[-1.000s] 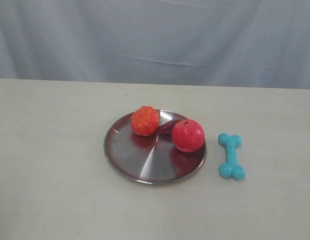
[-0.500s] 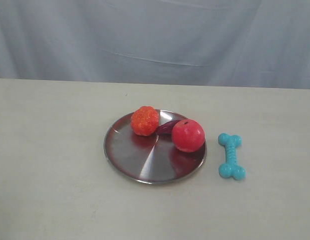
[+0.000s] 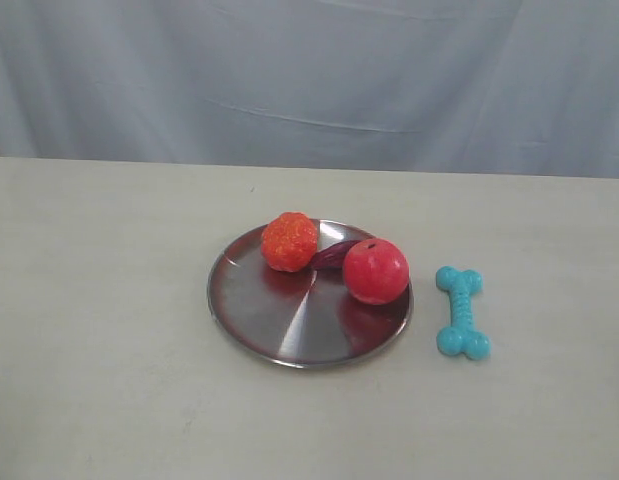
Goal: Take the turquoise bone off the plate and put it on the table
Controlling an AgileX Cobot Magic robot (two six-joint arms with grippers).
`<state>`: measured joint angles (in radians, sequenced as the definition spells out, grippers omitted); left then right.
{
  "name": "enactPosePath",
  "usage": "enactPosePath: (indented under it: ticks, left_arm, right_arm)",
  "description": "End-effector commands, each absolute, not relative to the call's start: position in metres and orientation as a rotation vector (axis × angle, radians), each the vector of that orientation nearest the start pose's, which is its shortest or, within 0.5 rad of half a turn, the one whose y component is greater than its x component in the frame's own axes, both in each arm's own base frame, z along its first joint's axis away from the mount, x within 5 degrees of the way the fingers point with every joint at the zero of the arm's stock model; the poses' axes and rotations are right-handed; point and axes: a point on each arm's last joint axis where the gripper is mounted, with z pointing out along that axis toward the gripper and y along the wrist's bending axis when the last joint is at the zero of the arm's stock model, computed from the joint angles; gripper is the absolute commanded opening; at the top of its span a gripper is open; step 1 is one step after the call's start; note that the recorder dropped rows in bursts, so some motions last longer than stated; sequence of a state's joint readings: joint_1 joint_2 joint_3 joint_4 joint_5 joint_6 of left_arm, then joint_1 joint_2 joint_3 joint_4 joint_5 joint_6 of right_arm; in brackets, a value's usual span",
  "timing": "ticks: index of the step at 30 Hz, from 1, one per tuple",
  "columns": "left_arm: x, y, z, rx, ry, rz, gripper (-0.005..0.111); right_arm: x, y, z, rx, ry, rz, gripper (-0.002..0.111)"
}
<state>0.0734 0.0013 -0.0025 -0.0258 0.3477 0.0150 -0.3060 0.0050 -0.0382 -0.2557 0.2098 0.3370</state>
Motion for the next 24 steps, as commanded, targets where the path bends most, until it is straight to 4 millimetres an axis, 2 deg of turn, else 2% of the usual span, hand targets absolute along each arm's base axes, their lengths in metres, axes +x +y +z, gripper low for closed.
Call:
enactPosePath:
  ticks: [1, 7, 24]
  left_arm:
    - [0.053, 0.003, 0.182, -0.081, 1.824, 0.032, 0.0]
    - [0.053, 0.003, 0.182, -0.081, 1.824, 0.032, 0.0]
    - [0.053, 0.003, 0.182, -0.081, 1.824, 0.032, 0.0]
  right_arm:
    - [0.051, -0.021, 0.193, 0.358, 1.673, -0.218, 0.0]
    - [0.049, -0.022, 0.183, 0.377, 1.789, -0.208, 0.0]
    - [0.05, -0.021, 0.183, 0.389, 1.782, -0.18, 0.0]
